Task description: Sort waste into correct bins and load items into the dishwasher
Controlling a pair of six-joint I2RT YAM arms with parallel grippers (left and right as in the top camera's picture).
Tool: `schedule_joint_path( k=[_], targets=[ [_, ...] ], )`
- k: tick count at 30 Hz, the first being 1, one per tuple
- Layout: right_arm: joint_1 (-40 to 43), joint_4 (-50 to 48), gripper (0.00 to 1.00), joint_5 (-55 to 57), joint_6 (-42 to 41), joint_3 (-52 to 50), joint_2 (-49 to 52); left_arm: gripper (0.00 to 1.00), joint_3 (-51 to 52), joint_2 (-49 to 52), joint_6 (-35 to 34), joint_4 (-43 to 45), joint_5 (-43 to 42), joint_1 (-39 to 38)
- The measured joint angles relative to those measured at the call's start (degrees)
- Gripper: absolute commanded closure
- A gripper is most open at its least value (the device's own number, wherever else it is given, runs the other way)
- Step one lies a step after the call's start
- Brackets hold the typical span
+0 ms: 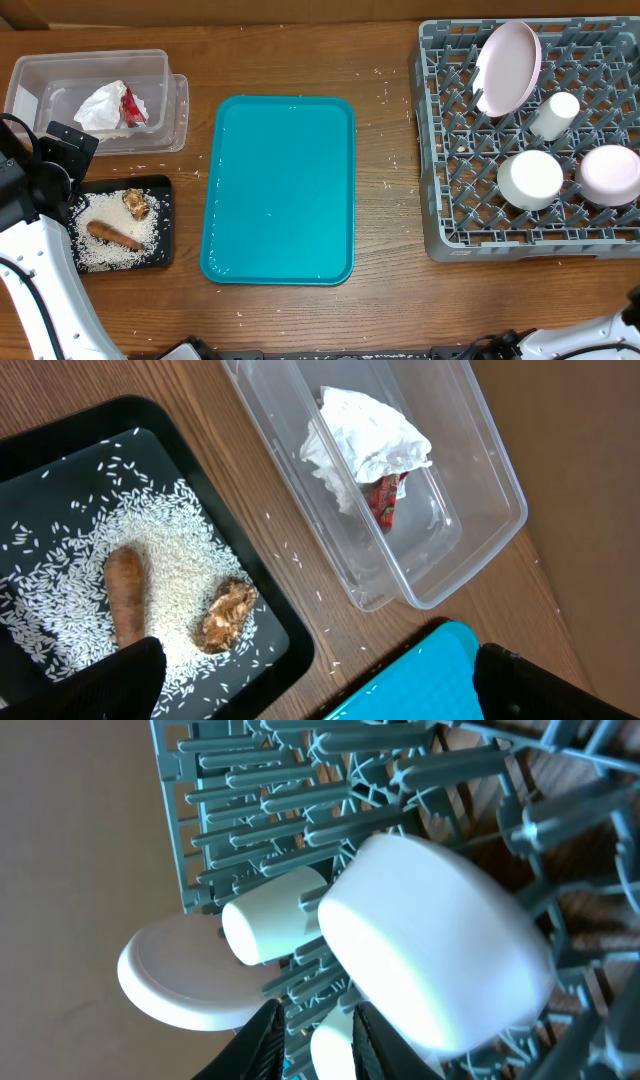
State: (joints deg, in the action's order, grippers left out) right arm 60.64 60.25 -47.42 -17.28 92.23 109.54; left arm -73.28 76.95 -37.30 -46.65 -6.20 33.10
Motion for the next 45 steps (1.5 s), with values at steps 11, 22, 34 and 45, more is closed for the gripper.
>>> schedule_joint_path(
  k=[11, 22, 34, 45],
  targets=[
    [-5.4, 3.96, 0.68, 5.75, -0.5, -0.02, -20.98, 0.0, 0.0, 0.0, 0.0, 0.0, 0.0, 0.0],
    [-33.57, 14.45, 0.48, 13.22, 3.26, -0.44, -43.06, 0.0, 0.0, 0.0, 0.02, 0.0, 0.0, 0.0],
    [-49.18, 15.1, 0.0, 16.24, 3.8, -20.57, -55.32, 0.0, 0.0, 0.0, 0.02, 0.0, 0.02, 0.0],
    [-49.18, 15.21, 0.0, 18.49, 5.03, -20.65, -46.49, 0.0, 0.0, 0.0, 0.02, 0.0, 0.02, 0.0]
  ],
)
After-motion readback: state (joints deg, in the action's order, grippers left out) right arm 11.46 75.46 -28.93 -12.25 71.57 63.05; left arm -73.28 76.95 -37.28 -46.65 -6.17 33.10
